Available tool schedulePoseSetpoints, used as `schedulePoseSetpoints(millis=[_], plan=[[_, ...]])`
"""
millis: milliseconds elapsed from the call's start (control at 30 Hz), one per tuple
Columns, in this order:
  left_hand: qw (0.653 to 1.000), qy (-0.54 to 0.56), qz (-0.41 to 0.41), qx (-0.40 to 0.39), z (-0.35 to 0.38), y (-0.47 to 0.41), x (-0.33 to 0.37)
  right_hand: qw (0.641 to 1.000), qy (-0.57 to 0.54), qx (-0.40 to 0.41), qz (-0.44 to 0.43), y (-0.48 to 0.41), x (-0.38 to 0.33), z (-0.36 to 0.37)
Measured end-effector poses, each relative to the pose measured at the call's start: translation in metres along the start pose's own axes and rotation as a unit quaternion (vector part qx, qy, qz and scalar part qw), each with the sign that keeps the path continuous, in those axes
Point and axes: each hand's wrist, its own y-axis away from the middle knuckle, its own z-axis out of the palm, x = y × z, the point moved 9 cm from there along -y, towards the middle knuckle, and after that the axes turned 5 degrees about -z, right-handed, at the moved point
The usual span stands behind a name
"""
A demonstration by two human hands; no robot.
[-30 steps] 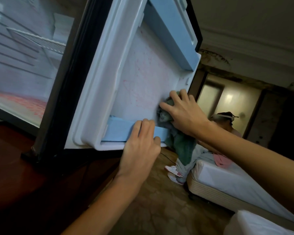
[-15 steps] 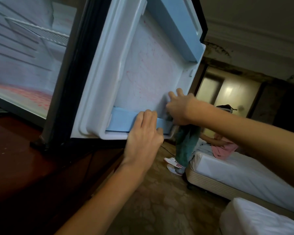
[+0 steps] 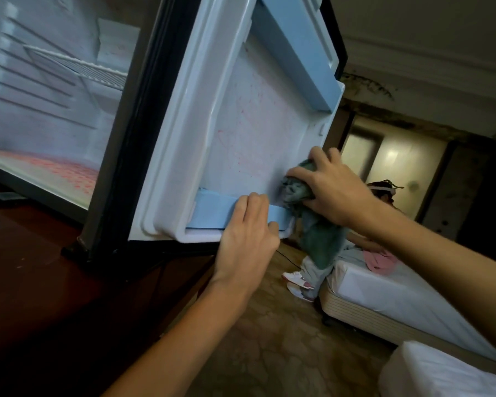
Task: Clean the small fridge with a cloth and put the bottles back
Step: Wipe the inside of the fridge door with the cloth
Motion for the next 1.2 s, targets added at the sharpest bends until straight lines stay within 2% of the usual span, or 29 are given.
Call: schedulePoseSetpoints(millis=[200, 333, 400, 433, 467, 533, 567, 600, 667, 700, 733, 833, 867, 933, 967, 1000, 1100, 1200], plan=[[0.999, 0.004, 0.009, 0.033, 0.003, -0.001, 0.001, 0.995, 0.037, 0.086, 0.017, -0.011, -0.013, 0.025], [0.999, -0.002, 0.011, 0.036, 0.002, -0.001, 0.0, 0.988, 0.064, 0.064, -0.128, -0.006, -0.029, 0.032], [0.999, -0.004, 0.012, 0.042, 0.001, 0.0, -0.001, 0.969, 0.124, 0.05, -0.208, -0.009, -0.038, 0.025], [0.999, -0.004, 0.014, 0.04, 0.001, 0.0, -0.001, 0.961, 0.165, 0.057, -0.214, -0.014, -0.034, 0.018], [0.999, -0.001, 0.014, 0.034, 0.002, 0.001, 0.0, 0.962, 0.188, 0.077, -0.182, -0.019, -0.02, 0.009], [0.999, 0.003, 0.012, 0.033, 0.002, 0.001, -0.001, 0.978, 0.156, 0.131, -0.052, -0.023, 0.016, -0.013], [0.999, 0.002, 0.011, 0.038, 0.001, 0.001, -0.001, 0.979, 0.139, 0.147, -0.037, -0.019, 0.021, -0.013], [0.999, -0.001, 0.012, 0.043, 0.0, 0.001, -0.001, 0.977, 0.138, 0.139, -0.086, -0.015, 0.011, -0.004], [0.998, -0.002, 0.013, 0.056, -0.001, 0.0, -0.001, 0.955, 0.155, 0.056, -0.246, 0.003, -0.027, 0.028], [0.998, 0.003, 0.012, 0.061, -0.001, -0.001, -0.001, 0.95, 0.152, 0.034, -0.272, 0.007, -0.031, 0.034], [0.998, 0.01, 0.013, 0.061, 0.0, 0.0, -0.001, 0.959, 0.138, 0.035, -0.247, 0.003, -0.024, 0.029], [0.999, 0.012, 0.008, 0.051, 0.003, 0.0, -0.001, 0.984, 0.073, 0.132, -0.093, -0.012, 0.014, 0.006], [0.999, 0.01, 0.011, 0.046, 0.003, -0.001, 0.0, 0.982, 0.079, 0.134, -0.111, -0.01, 0.01, 0.01], [0.999, 0.003, 0.011, 0.047, 0.002, -0.002, -0.001, 0.962, 0.107, 0.09, -0.234, 0.004, -0.016, 0.032], [0.999, 0.002, 0.01, 0.051, 0.002, -0.002, -0.002, 0.956, 0.11, 0.067, -0.265, 0.009, -0.02, 0.035], [0.998, 0.004, 0.012, 0.054, 0.002, -0.002, -0.001, 0.96, 0.105, 0.06, -0.252, 0.008, -0.014, 0.033], [0.999, 0.006, 0.006, 0.054, 0.004, 0.0, -0.001, 0.984, 0.061, 0.092, -0.137, 0.003, 0.009, 0.019], [0.998, 0.003, 0.009, 0.054, 0.005, 0.0, -0.001, 0.972, 0.097, 0.041, -0.212, 0.015, -0.015, 0.033]])
